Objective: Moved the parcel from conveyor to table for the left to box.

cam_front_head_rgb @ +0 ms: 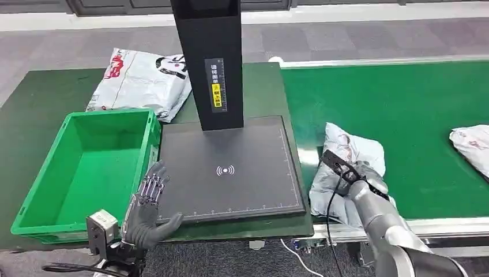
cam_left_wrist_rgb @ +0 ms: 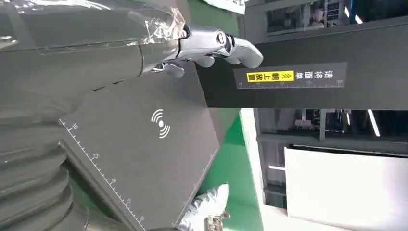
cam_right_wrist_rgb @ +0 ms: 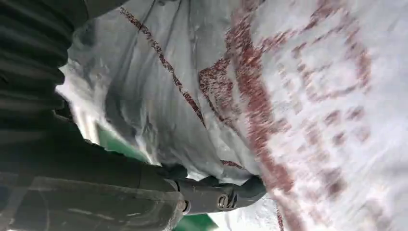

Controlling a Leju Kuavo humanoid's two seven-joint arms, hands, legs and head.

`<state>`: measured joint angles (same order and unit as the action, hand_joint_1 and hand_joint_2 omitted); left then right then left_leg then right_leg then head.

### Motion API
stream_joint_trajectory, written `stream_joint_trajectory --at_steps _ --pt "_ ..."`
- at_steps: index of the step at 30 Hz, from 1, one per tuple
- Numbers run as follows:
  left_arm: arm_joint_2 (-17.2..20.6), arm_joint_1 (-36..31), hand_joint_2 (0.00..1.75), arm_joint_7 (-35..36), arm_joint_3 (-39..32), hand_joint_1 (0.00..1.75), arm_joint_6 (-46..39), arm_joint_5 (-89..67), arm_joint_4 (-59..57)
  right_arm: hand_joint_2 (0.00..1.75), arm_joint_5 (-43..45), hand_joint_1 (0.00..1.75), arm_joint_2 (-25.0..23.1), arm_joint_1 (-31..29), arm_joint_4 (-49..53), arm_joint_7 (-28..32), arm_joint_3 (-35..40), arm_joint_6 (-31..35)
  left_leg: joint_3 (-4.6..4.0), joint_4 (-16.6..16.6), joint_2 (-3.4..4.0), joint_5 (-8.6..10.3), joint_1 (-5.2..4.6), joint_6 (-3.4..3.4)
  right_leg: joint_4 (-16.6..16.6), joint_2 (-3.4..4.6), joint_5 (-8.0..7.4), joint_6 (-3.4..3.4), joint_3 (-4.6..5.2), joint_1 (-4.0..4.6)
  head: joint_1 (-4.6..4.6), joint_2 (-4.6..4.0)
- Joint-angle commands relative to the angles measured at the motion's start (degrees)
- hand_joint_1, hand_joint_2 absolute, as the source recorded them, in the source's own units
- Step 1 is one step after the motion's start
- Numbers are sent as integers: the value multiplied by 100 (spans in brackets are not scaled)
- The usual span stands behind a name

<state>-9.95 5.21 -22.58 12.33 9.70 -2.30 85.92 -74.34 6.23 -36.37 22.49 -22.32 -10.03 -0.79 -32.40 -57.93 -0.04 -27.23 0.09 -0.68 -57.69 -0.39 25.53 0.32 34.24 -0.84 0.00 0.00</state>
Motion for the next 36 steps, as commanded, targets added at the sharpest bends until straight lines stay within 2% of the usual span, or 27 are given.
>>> stream_joint_trajectory --at_steps 1,4,5,6,23,27,29,30,31,32,34,36 --pt "80 -159 175 69 111 0 15 -8 -333 175 -392 0 135 -115 -545 -95 872 -355 7 7 -9 5 4 1 13 -7 -4 -1 -14 4 0 0" --pt "80 -169 175 69 118 0 20 -8 -350 175 -378 0 93 -66 -564 61 842 -395 12 12 -8 7 5 1 22 -6 -7 -2 -22 5 0 0" --pt "85 -152 175 69 117 0 32 -6 -320 175 -371 127 65 -33 -531 190 803 -321 14 13 -4 7 6 0 23 -2 -9 -3 -23 6 0 0" --pt "86 -143 175 71 108 0 27 -10 -301 175 -364 175 47 -18 -535 241 770 -317 13 16 -10 11 7 0 30 -7 -12 -4 -26 8 0 0" --pt "88 -61 175 81 29 0 44 -18 -135 175 -381 175 -22 7 -495 497 616 -190 26 0 0 2 4 0 15 3 -4 -3 -35 9 0 0" --pt "102 -12 175 81 -2 0 76 -10 -60 175 -228 175 -54 26 -402 744 390 52 25 1 -5 2 6 1 18 -1 -5 -3 -37 11 0 0" --pt "127 44 175 77 -43 0 85 -2 31 175 481 175 -160 69 -207 1398 -226 293 24 4 1 3 10 1 20 4 -7 -3 -34 10 0 0" --pt "138 71 175 72 -70 0 77 12 72 175 1118 175 -213 65 -187 1993 -709 242 24 -3 3 -1 7 1 11 5 -3 -2 -32 6 0 0" --pt "150 97 175 46 -114 0 71 27 98 175 1967 175 -273 99 -82 2823 -1298 -70 24 4 5 1 10 0 18 8 -7 -3 -33 9 0 0" --pt "154 112 175 12 -146 0 76 39 98 175 2568 175 -319 148 24 3386 -1686 -345 20 -5 3 -2 6 1 8 5 -2 -1 -29 5 0 0" --pt "153 120 175 -54 -180 0 83 43 49 175 3354 175 -413 341 418 4108 -2006 -876 25 15 2 7 11 -1 30 6 -11 -5 -37 10 0 0" --pt "102 161 175 -132 -234 0 51 -8 15 175 3990 175 -633 714 1461 4341 -1737 -1204 20 3 8 0 9 -1 16 11 -6 -5 -29 8 2 0"
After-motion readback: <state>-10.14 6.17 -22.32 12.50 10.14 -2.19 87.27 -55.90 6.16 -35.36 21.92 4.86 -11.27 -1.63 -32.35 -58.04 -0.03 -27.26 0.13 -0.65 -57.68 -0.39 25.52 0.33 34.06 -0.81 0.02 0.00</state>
